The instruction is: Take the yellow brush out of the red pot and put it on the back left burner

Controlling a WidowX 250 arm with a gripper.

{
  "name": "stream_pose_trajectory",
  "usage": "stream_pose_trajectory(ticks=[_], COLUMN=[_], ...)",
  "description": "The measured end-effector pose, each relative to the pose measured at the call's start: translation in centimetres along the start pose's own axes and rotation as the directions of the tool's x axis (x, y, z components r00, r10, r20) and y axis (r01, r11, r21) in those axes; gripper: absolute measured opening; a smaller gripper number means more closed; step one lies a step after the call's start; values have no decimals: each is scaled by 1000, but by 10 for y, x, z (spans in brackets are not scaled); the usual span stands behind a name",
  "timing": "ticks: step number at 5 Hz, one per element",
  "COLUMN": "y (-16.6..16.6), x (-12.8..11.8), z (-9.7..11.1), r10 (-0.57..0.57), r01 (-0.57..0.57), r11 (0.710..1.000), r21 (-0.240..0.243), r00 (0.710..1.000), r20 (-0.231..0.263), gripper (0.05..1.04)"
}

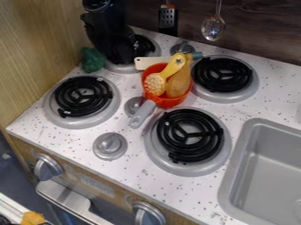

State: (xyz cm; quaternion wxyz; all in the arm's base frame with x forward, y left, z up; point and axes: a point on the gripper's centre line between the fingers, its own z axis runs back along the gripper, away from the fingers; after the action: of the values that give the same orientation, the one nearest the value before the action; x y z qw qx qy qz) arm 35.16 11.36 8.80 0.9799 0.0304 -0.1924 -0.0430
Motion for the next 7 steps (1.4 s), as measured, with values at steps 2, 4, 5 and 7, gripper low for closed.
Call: stream_pose_trajectory(ticks=[2, 4, 5, 7], y=[-17, -49, -61, -68], x=[-5, 17, 20, 12], z=[-10, -4, -2, -18], r10=[9, -24, -95, -362], r01=[-10, 22, 92, 354], r11=[1000, 998, 991, 905], r21=[-25, -52, -102, -234], r00=[998, 999, 995, 932], r20=[-60, -45, -33, 9], gripper=[998, 998, 998, 998])
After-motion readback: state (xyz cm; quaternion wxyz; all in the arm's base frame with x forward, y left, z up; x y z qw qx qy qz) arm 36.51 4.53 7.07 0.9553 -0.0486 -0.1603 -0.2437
